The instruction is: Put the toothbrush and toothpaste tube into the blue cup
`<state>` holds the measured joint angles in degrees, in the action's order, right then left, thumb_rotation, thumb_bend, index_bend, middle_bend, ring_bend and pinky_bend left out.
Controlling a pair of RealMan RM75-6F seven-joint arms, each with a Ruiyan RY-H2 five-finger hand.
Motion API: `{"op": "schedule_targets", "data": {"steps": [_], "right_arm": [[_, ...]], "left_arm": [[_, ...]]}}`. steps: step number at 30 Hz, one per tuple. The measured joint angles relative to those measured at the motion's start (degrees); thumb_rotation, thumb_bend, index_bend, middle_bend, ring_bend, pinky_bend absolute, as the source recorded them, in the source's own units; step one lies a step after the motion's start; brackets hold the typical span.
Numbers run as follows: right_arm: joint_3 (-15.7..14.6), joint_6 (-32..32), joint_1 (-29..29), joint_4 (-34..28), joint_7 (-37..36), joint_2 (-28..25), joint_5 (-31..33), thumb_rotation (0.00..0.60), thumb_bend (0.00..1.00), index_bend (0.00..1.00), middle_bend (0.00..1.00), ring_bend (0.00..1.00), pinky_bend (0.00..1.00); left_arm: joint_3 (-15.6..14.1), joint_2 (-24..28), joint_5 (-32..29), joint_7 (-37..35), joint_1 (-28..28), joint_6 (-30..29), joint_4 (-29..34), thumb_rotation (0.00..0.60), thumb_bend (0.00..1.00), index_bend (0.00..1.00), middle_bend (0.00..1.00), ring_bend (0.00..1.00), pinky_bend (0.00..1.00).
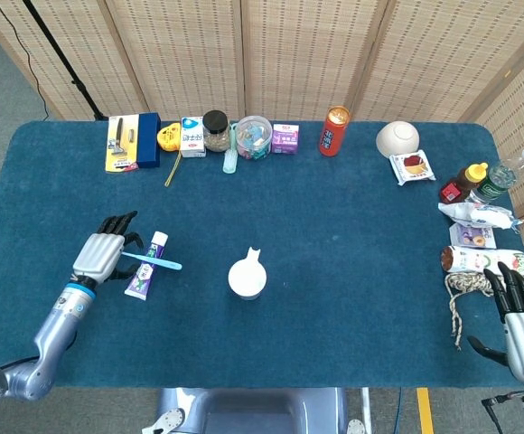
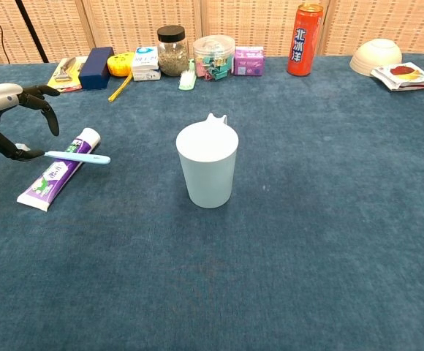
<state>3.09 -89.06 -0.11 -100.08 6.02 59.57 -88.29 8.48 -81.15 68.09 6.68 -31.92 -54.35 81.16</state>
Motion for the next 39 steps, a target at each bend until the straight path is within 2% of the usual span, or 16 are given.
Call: {"op": "schedule_targets", "data": {"steps": [16,39], "right_arm": [[-0.3,0.1,0.2,-0.2,-0.6,-0.2,-0.8,0.6,0.0,0.0,0.0,0.0,0.0],[-0.6,0.3,0.4,-0.1,-0.5,0.0,-1.0,0.6,0.0,0.0,0.0,0.0,0.0]], "left_arm": [[-0.2,-3.9,-0.9,4.3,-2.2,0.1,-2.7,0.6,0.34,0.45,0.0,0.0,0.0],[-0.2,-7.1,-2.9,5.2,-2.5,-0.4,-5.2,0.6,0.37,0.47,0.0,0.0,0.0]]}}
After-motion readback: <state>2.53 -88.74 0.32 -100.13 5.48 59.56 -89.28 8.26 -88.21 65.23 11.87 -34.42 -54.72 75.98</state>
